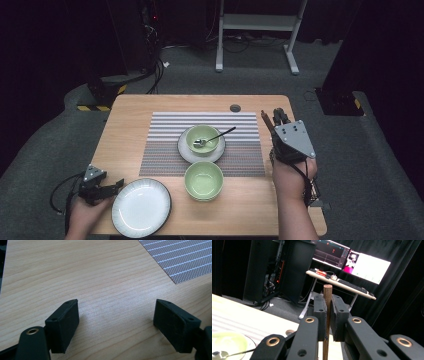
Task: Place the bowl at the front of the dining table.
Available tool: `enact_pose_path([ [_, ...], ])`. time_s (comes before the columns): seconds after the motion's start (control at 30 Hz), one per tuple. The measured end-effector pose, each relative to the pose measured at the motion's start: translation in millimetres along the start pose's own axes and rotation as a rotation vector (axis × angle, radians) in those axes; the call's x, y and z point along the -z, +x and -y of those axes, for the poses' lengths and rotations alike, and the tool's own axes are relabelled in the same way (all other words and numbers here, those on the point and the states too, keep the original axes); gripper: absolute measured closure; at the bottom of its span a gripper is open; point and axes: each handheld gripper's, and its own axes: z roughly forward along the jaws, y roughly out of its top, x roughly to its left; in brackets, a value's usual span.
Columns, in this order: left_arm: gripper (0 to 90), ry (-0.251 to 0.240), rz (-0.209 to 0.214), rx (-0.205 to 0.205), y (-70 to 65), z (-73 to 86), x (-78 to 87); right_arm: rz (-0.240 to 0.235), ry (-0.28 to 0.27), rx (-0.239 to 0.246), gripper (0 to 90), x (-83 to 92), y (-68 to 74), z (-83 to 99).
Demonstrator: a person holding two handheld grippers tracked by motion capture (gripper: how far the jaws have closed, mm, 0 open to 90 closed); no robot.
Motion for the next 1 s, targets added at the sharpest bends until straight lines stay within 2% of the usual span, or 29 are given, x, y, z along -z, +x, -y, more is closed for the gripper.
enact_pose_path([
  [0.33, 20.8, 0.0, 0.0, 0.0, 0.0, 0.0, 0.0, -0.007, -0.032, -0.027, 84.2, 5.0, -4.9, -12.5],
  [0.73, 20.7, 0.0, 0.001, 0.0, 0.1, 0.0, 0.0, -0.01, -0.054, -0.027, 84.2, 9.9, -4.8, -20.9],
  [1.0, 20.7, 0.001, 0.001, 0.0, 0.1, 0.0, 0.0, -0.025, -0.089, -0.033, 84.2, 17.7, -2.3, -31.8],
])
